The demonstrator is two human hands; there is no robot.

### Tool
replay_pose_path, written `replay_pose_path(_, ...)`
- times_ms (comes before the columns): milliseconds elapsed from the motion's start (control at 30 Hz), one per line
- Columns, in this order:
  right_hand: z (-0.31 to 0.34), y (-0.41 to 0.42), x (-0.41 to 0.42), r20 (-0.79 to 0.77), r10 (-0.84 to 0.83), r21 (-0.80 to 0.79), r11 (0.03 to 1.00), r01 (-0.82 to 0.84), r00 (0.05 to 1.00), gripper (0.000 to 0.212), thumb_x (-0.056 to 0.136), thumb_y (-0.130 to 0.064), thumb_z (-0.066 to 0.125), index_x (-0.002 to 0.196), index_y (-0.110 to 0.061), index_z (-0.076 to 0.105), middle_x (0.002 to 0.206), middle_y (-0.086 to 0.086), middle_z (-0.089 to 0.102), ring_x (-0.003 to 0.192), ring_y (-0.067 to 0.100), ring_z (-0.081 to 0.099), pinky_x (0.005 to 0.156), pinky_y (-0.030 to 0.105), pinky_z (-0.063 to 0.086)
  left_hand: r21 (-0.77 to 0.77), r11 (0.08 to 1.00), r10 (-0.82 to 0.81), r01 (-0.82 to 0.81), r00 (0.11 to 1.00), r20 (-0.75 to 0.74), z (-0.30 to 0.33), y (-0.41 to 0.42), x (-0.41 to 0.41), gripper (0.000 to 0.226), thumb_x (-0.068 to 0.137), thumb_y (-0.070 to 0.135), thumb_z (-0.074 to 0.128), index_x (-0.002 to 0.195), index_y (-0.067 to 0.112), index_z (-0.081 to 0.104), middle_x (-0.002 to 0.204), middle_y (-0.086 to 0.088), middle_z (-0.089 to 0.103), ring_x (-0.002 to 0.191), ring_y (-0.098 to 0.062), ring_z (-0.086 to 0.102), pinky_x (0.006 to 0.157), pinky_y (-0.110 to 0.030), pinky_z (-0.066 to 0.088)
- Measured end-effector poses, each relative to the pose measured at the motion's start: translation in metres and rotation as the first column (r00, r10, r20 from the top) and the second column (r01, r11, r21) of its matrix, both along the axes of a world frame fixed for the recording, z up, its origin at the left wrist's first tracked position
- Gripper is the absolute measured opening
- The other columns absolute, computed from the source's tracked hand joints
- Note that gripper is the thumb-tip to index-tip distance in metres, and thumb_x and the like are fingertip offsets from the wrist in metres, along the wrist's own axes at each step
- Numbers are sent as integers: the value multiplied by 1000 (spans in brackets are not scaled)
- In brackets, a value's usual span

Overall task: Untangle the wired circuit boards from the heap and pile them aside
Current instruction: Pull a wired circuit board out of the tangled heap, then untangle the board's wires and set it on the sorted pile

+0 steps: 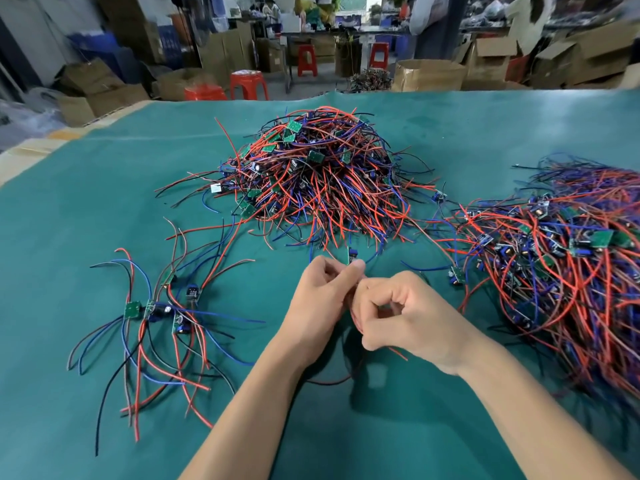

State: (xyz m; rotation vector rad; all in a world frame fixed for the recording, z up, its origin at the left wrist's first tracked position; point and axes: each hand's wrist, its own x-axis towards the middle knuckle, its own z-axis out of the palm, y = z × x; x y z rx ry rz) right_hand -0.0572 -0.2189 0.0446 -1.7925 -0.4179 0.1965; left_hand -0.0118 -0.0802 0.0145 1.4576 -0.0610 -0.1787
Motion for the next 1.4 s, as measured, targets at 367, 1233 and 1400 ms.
replay_pose_path(367, -2, -7, 3, -131, 83, -29, 996, -88, 988, 17, 65, -7, 68, 52, -16, 63, 69, 24, 61, 63, 19, 48, 59, 30, 37, -306, 952, -30, 3, 996, -85, -1, 2, 5, 27, 93, 11, 64, 73, 12, 46, 83, -18, 63, 63, -19, 62, 65, -30, 49)
replay_pose_path(1233, -10, -17, 15, -217, -472, 315, 794, 519, 854, 11, 91, -4, 71, 86, -10, 79, 94, 6, 79, 77, 16, 74, 59, 22, 54, -249, 959, -136, 136, 991, 17, 1, 1, 0, 8, 93, -1, 60, 99, 2, 62, 78, -8, 69, 73, -18, 69, 69, -27, 54)
replay_pose_path(1400, -9, -15, 15, -168, -401, 384, 815, 434, 901, 20, 93, 2, 66, 85, -11, 79, 92, 6, 77, 80, 12, 70, 63, 22, 52, -231, 957, -185, 175, 982, -23, 4, 2, -1, 15, 97, 11, 59, 106, 0, 61, 75, -4, 65, 72, -19, 69, 62, -21, 51)
